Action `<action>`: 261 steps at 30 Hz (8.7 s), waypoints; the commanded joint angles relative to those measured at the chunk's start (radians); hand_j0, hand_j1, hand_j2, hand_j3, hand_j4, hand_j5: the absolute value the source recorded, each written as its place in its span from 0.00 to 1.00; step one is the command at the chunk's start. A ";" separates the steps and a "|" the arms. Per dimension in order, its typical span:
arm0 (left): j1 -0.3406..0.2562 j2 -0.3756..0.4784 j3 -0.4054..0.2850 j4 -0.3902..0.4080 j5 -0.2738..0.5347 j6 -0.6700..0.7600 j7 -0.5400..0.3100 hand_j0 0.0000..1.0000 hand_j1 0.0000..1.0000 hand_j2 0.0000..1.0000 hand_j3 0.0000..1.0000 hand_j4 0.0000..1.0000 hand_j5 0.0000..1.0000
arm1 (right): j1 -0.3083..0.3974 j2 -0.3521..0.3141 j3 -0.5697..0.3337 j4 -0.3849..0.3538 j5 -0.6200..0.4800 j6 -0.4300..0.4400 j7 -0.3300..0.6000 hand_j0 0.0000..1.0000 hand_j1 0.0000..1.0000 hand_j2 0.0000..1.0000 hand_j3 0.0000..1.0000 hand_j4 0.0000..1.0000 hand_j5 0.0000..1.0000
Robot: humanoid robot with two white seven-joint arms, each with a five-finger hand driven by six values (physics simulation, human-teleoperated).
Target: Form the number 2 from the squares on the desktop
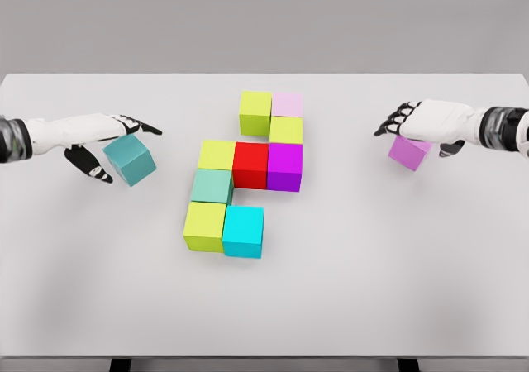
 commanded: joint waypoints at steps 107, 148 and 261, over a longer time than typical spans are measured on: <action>-0.207 -0.310 0.014 0.279 0.001 0.007 0.000 0.40 0.40 0.40 0.40 0.40 0.40 | -0.074 0.000 0.380 -0.451 -0.316 0.002 0.000 0.64 0.64 0.64 0.64 0.64 0.64; -0.308 -0.525 0.144 0.580 -0.131 0.090 0.000 0.39 0.39 0.39 0.39 0.39 0.39 | -0.035 -0.204 0.343 -0.451 -0.281 0.002 0.000 1.00 1.00 1.00 1.00 1.00 1.00; -0.364 -0.494 0.073 0.502 -0.561 0.029 0.000 0.27 0.27 0.27 0.27 0.27 0.27 | 0.137 -0.098 -0.143 -0.173 -0.465 0.002 0.000 1.00 1.00 1.00 1.00 1.00 1.00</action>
